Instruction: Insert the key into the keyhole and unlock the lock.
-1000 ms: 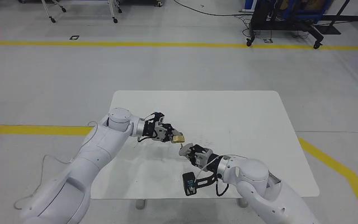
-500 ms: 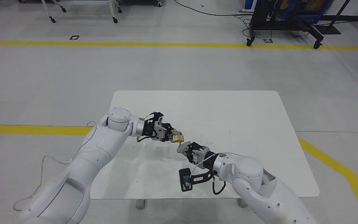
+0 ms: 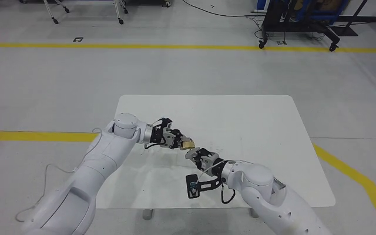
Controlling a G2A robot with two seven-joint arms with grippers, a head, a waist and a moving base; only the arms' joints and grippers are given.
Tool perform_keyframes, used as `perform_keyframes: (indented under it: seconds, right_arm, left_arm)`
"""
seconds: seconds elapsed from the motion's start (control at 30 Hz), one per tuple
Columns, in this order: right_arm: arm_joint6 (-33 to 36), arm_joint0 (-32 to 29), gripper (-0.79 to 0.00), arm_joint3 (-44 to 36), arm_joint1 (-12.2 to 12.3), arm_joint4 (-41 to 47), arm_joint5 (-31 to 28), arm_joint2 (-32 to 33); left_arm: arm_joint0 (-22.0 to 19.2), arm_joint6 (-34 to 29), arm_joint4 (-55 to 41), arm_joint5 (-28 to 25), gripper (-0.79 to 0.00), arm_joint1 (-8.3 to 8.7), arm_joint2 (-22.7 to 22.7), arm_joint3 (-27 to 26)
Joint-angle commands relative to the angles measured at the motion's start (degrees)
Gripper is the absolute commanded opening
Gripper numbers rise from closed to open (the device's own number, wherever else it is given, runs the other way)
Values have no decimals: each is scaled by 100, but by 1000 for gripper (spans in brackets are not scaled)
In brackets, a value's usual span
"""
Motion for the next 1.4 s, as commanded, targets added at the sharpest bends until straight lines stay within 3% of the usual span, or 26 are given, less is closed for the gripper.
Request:
perform_keyframes:
  seconds: [0.0, 0.63, 1.17, 1.37]
  right_arm:
    - [-65, -25, -785, -5, 3, -4, 59, 17]
    - [-315, 140, -785, 261, -51, 290, 73, 36]
    - [-1482, 70, -785, 516, 18, 744, 190, 383]
    - [-1615, 130, -785, 643, 21, 853, 84, 388]
  left_arm:
    - [2, 2, 6, 7, -785, -6, -11, 3]
    - [24, -176, 57, 3, -785, -35, -116, 28]
    - [38, -360, 41, 37, -785, -53, -206, 86]
    - [46, -379, 60, 35, -785, -61, -227, 90]
